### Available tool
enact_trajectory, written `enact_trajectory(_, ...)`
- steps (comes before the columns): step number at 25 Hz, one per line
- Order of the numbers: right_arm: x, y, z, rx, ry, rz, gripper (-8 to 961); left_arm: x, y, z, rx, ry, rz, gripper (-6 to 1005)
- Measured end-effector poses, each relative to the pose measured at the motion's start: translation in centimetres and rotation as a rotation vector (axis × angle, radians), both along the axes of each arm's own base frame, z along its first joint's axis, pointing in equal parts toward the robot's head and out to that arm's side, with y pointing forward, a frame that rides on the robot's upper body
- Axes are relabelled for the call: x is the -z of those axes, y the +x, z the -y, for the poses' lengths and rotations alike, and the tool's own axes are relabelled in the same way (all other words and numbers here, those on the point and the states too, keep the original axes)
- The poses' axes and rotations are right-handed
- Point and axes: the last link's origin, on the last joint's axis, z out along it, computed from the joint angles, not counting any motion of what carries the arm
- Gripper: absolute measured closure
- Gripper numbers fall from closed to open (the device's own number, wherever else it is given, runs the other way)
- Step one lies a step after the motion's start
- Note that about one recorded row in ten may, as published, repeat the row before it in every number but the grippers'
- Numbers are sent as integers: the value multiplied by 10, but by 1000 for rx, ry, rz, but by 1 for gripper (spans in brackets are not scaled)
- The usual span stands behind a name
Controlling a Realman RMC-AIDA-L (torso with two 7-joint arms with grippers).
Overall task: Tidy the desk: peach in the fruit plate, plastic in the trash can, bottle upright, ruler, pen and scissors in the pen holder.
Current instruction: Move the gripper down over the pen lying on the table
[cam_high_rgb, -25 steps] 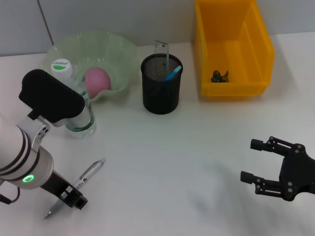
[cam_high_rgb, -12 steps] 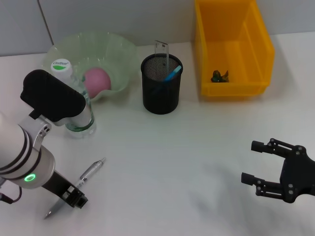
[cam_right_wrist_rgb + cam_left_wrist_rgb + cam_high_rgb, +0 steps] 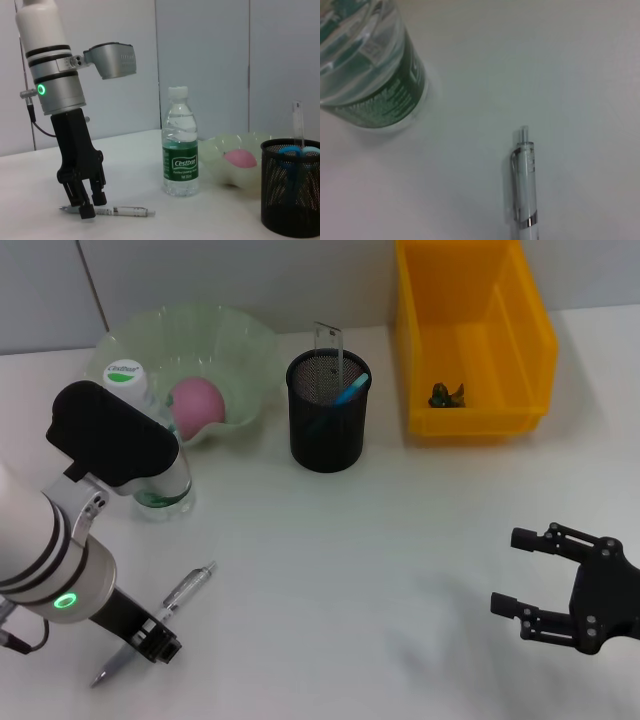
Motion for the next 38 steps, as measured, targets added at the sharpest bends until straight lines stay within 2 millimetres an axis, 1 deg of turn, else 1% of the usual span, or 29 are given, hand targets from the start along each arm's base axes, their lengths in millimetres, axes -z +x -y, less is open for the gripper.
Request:
enact_trajectory(27,1,1,-1,5,2,5,162,1,-4,-3,-7,6,-7,548)
enact_trajectory(33,1,1,-1,6,2,4,162,0,-2,-7,-6,13,-3,609)
enact_trajectory(37,1,1,-1,8,3,5,162,-4,-2,-10,-23,26,11,650)
enact_trajectory(38,1,1,-1,8,2,4,162,-4,-3,-10,-27,24,9,685)
